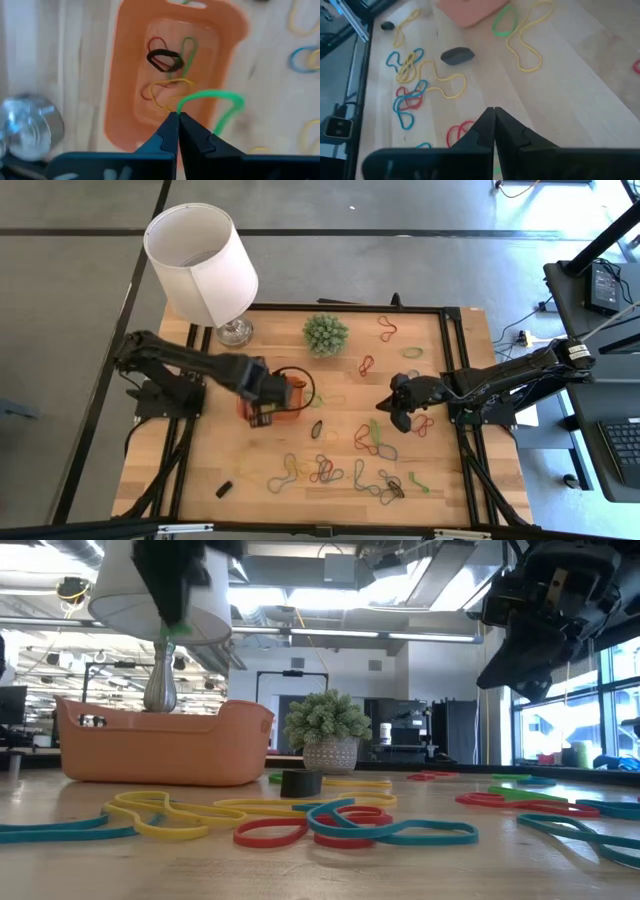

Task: Pick and place rubber bands into bin
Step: Put the green rubber band into the orange bin, then put the red rubber band into the orange bin

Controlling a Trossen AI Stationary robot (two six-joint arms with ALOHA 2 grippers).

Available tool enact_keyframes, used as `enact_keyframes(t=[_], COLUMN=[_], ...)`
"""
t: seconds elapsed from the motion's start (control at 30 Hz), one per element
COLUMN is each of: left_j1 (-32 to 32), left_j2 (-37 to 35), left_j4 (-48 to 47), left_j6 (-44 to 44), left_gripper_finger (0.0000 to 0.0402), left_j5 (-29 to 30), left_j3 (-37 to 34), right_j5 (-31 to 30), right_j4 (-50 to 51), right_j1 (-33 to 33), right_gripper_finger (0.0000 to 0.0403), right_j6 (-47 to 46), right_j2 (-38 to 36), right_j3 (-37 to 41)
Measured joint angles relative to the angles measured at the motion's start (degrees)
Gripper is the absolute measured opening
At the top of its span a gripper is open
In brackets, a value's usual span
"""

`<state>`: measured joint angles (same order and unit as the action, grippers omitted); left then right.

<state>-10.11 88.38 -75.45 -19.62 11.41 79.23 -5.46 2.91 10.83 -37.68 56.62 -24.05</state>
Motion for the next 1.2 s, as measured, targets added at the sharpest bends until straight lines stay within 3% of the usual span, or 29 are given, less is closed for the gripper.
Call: enact_keyframes(t=[0.23, 0.47, 0.93, 1.07, 1.2], left_j1=[8.84, 12.39, 13.66, 14.17, 16.00], left_j2=[0.04, 0.04, -1.11, -5.44, -11.82], left_j4=[13.19, 22.16, 24.36, 24.27, 24.21], left_j6=[14.64, 16.19, 26.56, 28.44, 29.94], left_gripper_finger=[0.0002, 0.0007, 0.0104, 0.0100, 0.0068], left_j5=[-5.46, -6.62, -7.07, -6.56, -7.12], left_j3=[-15.46, -25.63, -27.00, -25.82, -23.37], right_j5=[-2.42, -5.36, -13.43, -13.53, -13.53], right_j4=[-3.81, -4.93, -5.05, -4.91, -4.88], right_j1=[0.00, 0.00, -0.15, -0.15, -0.15], right_gripper_finger=[0.0011, 0.0011, 0.0011, 0.0011, 0.0011], right_j6=[-6.51, -10.28, -14.77, -16.25, -16.25], right_j2=[0.00, 0.00, 0.00, 0.00, 0.00], right_j3=[0.00, 0.00, 0.00, 0.00, 0.00])
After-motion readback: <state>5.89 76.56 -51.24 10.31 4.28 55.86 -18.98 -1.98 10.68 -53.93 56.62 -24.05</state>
